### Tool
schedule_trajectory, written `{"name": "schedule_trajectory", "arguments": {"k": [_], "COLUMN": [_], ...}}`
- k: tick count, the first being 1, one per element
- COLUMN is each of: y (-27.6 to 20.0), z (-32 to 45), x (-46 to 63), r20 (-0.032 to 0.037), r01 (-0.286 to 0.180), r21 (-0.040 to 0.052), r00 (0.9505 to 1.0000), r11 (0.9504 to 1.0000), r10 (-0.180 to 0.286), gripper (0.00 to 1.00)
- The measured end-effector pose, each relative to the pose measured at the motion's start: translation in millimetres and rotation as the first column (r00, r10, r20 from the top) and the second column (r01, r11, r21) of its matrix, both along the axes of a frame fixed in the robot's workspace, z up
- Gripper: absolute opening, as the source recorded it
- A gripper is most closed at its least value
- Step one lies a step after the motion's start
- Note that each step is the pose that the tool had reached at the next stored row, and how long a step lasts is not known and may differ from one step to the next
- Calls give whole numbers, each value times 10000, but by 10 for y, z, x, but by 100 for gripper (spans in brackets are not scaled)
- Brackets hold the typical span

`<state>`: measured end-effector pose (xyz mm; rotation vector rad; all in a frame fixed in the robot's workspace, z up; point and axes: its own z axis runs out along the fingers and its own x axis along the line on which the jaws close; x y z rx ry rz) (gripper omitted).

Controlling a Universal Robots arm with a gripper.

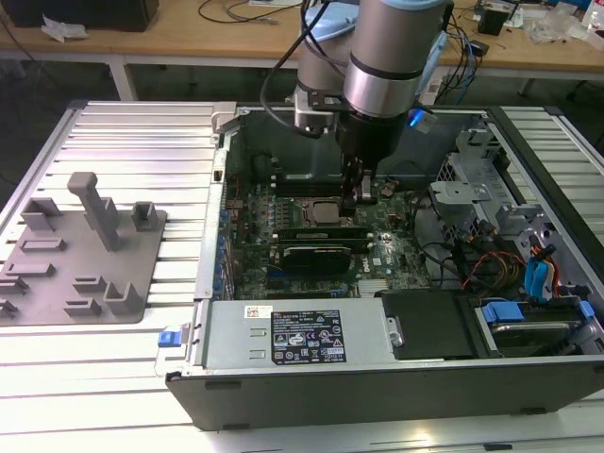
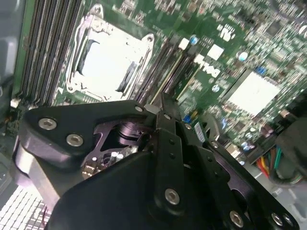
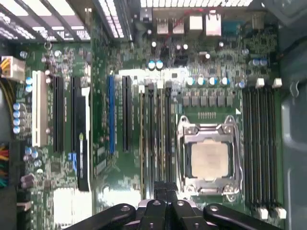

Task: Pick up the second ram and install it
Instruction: 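Press down the second ram until it locks into place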

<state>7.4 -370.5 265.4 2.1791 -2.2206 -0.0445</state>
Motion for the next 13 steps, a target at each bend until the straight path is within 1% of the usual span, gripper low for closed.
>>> {"name": "schedule_trajectory", "arguments": {"k": [1,3,6,7,8,10,13], "y": [-1,-1,-1,-1,-2,-2,-2], "z": [0,0,-4,-18,-52,-124,-177], "x": [59,100,102,112,144,168,239], "r20": [-1,-1,-1,-1,-2,-2,-1], "r01": [-1,-1,0,-3,-2,0,-1], "r21": [0,-1,1,0,0,0,1], "r00": [10000,10000,10000,10000,10000,10000,10000], "r11": [10000,10000,10000,10000,10000,10000,10000], "r10": [1,1,0,3,2,0,1], "gripper": [8,8,8,8,8,8,8]}}
